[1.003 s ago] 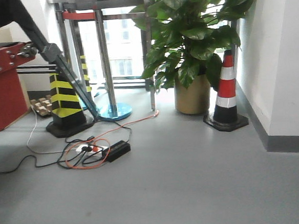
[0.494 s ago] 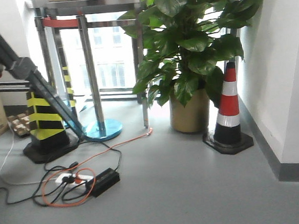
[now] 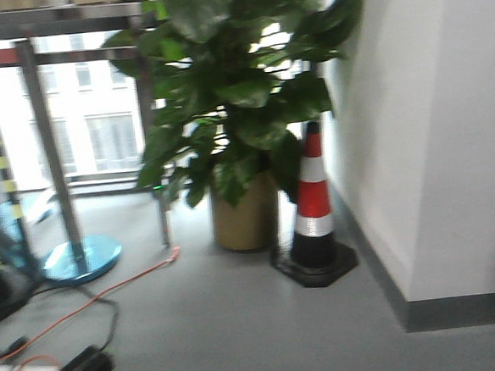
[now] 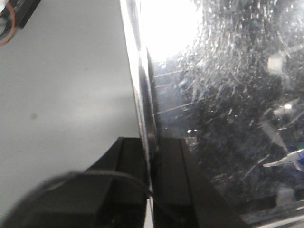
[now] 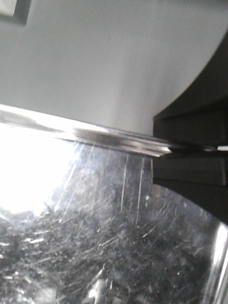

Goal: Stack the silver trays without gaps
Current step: 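Drive the base to the other rack carrying the tray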

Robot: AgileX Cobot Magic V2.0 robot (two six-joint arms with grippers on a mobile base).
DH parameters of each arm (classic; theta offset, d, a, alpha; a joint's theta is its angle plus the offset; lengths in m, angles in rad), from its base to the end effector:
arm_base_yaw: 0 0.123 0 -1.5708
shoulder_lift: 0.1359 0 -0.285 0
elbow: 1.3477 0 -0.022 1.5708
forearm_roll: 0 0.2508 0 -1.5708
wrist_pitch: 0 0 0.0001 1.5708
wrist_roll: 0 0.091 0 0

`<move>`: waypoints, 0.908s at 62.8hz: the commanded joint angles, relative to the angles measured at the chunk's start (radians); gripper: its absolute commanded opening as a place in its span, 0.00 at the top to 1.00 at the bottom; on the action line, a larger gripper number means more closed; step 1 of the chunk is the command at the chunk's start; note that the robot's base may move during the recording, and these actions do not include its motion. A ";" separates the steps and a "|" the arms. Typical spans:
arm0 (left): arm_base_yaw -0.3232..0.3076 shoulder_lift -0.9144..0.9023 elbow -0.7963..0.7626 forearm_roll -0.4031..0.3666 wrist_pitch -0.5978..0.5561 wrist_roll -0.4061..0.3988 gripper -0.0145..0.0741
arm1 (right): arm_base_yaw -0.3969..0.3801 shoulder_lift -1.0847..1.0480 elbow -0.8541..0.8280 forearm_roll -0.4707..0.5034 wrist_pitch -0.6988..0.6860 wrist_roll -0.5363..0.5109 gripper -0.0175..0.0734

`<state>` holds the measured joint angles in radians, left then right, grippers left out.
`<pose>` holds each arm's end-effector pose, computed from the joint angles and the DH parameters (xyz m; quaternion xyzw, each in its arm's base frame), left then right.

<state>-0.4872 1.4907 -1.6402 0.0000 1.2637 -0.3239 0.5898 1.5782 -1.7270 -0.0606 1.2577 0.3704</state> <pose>0.2665 -0.1412 0.4098 0.0786 0.9601 -0.1060 0.2468 0.2745 0.1774 0.4076 -0.1065 0.9562 0.0983 0.2543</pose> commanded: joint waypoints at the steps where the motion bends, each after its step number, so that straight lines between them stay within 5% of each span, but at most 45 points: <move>1: -0.013 -0.036 -0.031 -0.075 0.039 0.020 0.89 | 0.007 -0.027 -0.030 0.042 0.046 -0.025 0.75; 57: -0.013 -0.036 -0.031 -0.075 0.039 0.020 0.89 | 0.007 -0.001 -0.030 0.043 0.037 -0.025 0.75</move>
<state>-0.4872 1.4907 -1.6381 0.0116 1.2655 -0.3223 0.5882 1.6182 -1.7270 -0.0572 1.2577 0.3786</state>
